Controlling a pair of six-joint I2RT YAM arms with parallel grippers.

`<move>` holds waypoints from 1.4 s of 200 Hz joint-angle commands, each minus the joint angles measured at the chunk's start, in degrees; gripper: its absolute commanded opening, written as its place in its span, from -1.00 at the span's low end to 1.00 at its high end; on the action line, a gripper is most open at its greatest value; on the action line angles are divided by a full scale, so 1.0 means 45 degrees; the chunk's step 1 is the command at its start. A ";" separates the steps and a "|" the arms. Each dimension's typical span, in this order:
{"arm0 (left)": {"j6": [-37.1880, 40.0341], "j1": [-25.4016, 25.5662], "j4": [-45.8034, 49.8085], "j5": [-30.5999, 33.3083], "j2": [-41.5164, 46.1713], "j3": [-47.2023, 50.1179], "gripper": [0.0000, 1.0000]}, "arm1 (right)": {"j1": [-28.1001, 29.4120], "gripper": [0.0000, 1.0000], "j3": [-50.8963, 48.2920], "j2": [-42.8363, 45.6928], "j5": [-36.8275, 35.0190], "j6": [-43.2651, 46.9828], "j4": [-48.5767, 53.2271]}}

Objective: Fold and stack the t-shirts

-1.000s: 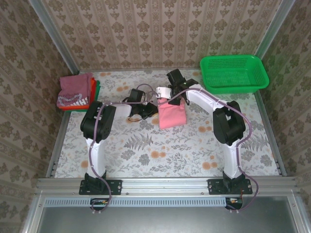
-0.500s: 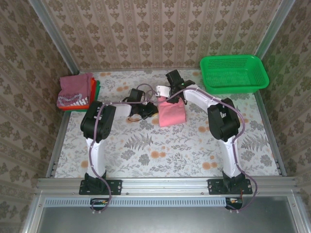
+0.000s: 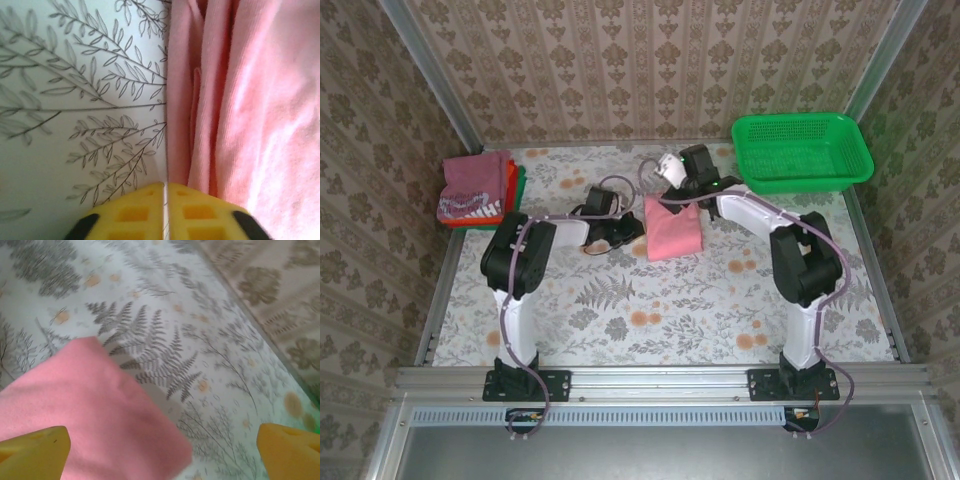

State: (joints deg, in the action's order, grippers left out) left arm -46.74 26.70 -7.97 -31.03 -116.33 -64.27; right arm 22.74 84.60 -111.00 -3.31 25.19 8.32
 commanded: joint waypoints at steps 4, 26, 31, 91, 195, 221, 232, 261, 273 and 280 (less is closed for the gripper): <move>0.0248 -0.0054 0.1655 0.1566 0.0901 0.0608 -0.59 | -0.1013 1.00 -0.0442 0.0830 0.1414 -0.6180 0.0574; 0.0423 0.0122 0.1614 0.2137 0.1496 0.0453 -0.44 | -0.1796 0.93 -0.1068 0.0826 0.3339 -0.9148 0.1344; 0.0453 0.0193 0.1598 0.2218 0.1581 0.0391 -0.37 | -0.1978 0.91 -0.1135 0.0736 0.3892 -0.9571 0.1538; 0.0270 0.0822 0.1362 0.2461 0.0997 -0.0385 0.29 | -0.2398 0.54 -0.2503 -0.0559 0.6436 -1.2013 0.0677; -0.0219 0.0951 0.0668 0.1686 0.0384 -0.0559 -0.02 | -0.1582 -0.19 -0.2968 -0.1714 0.7656 -1.3705 -0.1349; -0.0212 0.1116 0.0631 0.1546 0.0274 -0.0774 -0.15 | -0.1558 -0.22 -0.3135 -0.1792 0.7808 -1.3879 -0.1692; -0.0218 0.1174 0.0613 0.1507 0.0148 -0.0838 -0.17 | -0.1540 -0.22 -0.3245 -0.1815 0.7859 -1.3954 -0.1824; -0.0333 0.1264 0.0428 0.1426 -0.0227 -0.0973 -0.19 | -0.1531 -0.24 -0.3530 -0.1817 0.8222 -1.4179 -0.2269; -0.0359 0.1303 0.0354 0.1430 -0.0350 -0.1067 -0.25 | -0.1488 -0.24 -0.3598 -0.1873 0.8432 -1.4286 -0.2493; -0.0356 0.1324 0.0327 0.1421 -0.0455 -0.1139 -0.29 | -0.1475 -0.24 -0.3638 -0.1905 0.8535 -1.4382 -0.2634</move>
State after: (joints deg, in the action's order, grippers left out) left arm -47.42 31.48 -4.91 -22.65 -115.74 -67.55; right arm 15.46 69.65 -117.51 30.96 -37.47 -0.80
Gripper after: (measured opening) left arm 0.381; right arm 0.381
